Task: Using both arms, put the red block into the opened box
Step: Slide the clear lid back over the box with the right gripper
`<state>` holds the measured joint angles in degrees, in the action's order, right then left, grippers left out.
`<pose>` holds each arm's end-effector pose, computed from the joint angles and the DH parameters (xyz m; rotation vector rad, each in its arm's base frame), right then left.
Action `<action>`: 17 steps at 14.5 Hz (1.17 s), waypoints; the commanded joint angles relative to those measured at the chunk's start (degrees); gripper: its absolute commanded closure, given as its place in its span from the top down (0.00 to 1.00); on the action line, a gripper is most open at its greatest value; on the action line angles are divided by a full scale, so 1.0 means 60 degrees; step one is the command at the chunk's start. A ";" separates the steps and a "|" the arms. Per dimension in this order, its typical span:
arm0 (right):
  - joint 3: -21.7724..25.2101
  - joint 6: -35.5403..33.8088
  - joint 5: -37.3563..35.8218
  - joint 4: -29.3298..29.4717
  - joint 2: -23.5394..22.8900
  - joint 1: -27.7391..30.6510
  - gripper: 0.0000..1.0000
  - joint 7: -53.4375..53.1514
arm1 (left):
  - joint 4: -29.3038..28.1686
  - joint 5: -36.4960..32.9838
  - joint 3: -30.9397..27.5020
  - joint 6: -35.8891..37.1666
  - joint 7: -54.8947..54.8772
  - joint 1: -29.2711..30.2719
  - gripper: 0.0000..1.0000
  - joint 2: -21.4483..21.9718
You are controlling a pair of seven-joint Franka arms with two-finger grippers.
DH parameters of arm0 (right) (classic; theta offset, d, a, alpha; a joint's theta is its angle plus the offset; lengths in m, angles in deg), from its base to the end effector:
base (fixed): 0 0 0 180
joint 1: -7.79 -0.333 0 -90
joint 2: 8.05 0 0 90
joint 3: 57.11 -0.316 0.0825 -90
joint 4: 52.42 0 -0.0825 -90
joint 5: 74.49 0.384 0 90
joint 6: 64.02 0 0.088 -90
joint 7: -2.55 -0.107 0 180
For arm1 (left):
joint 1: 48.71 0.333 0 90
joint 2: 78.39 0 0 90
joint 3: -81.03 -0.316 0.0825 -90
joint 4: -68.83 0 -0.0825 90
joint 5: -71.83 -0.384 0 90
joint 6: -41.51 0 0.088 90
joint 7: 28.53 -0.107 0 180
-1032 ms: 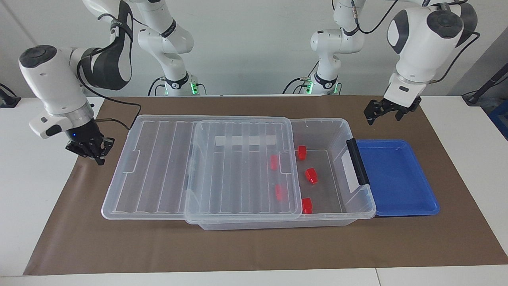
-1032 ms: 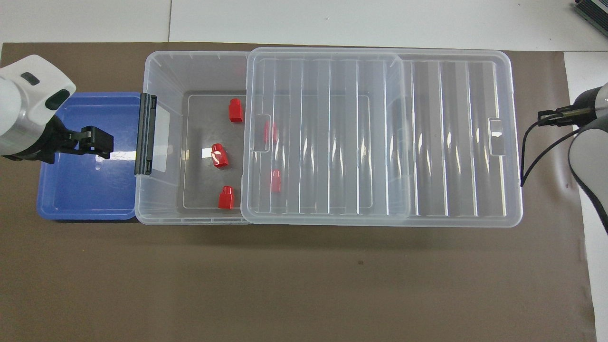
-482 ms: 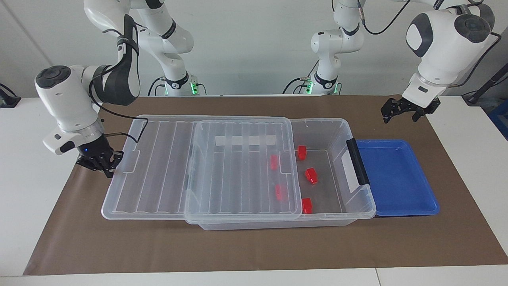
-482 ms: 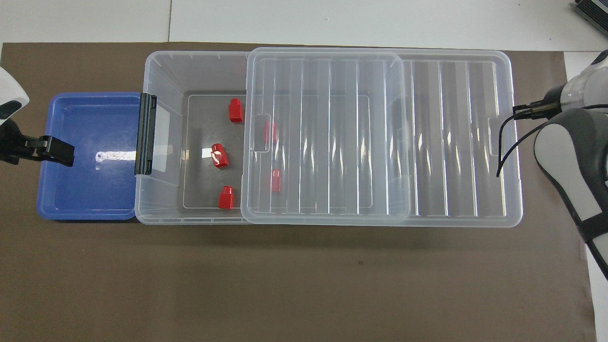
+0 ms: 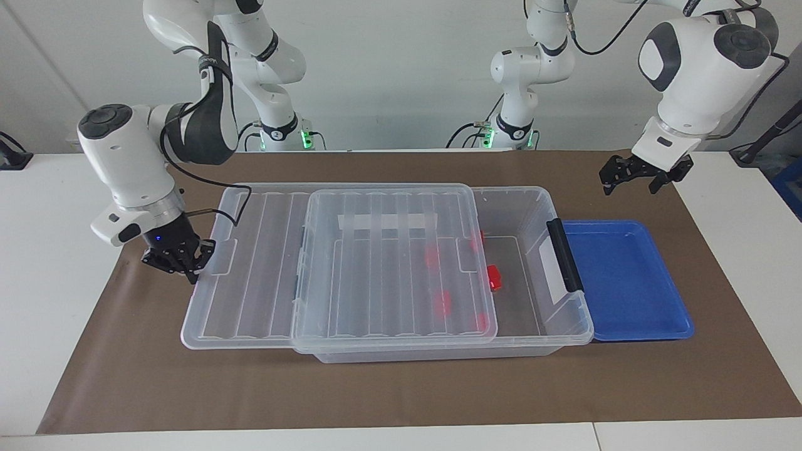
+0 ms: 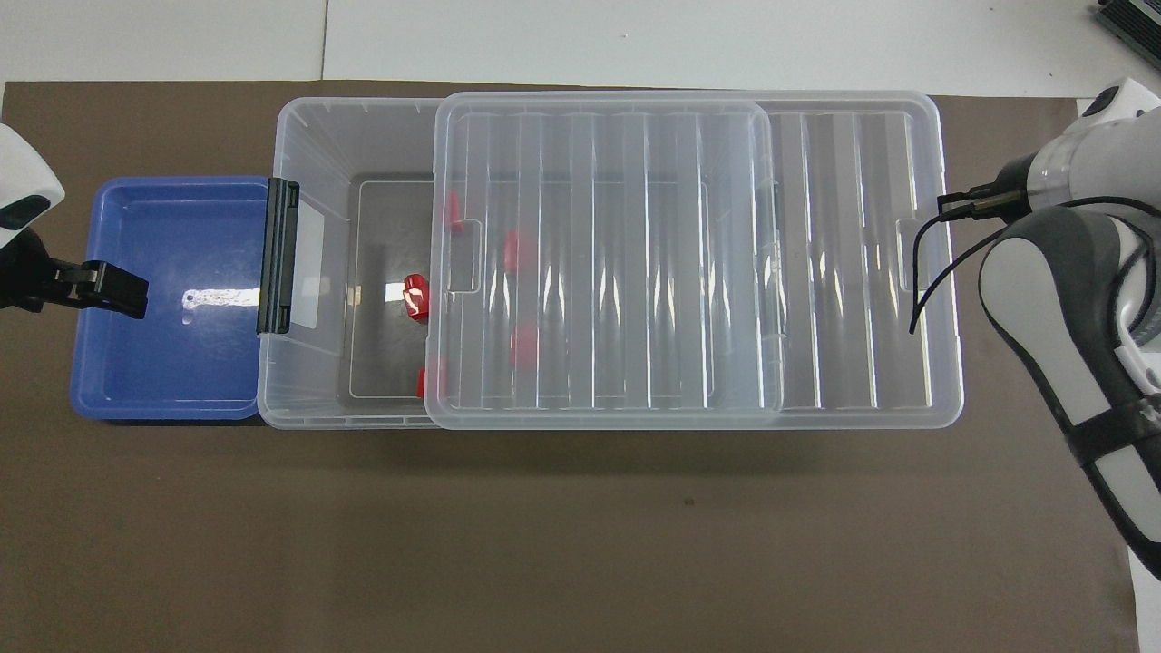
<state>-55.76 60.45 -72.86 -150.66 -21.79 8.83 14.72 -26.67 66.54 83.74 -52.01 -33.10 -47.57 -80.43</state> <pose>0.6507 -0.0249 0.4678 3.1049 0.2465 0.3421 0.5656 -0.0057 0.5648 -3.0461 0.1770 0.1106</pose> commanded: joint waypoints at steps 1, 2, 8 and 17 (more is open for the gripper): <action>-0.0019 0.0114 0.0357 0.0128 -0.0157 -0.0288 0.00 -0.0327 | -0.0577 0.0047 0.0046 -0.0364 -0.0176 0.0162 1.00 0.0399; -0.0019 0.0114 0.0402 0.0128 -0.0171 -0.0376 0.00 -0.0386 | -0.0577 0.0148 0.0046 -0.0365 -0.0176 0.0162 1.00 0.0399; -0.0019 0.0114 0.0417 0.0084 -0.0259 -0.1064 0.00 -0.1176 | -0.0577 0.0237 0.0046 -0.0365 -0.0176 0.0176 1.00 0.0399; -0.0063 -0.0076 0.1236 -0.0018 -0.0186 -0.1680 0.00 -0.1691 | -0.0591 0.0501 0.0046 -0.0379 -0.0117 0.0176 1.00 0.0399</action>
<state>-55.83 60.37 -67.99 -150.75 -22.85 -1.05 5.26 -27.62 68.25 83.67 -52.61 -33.10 -47.51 -80.06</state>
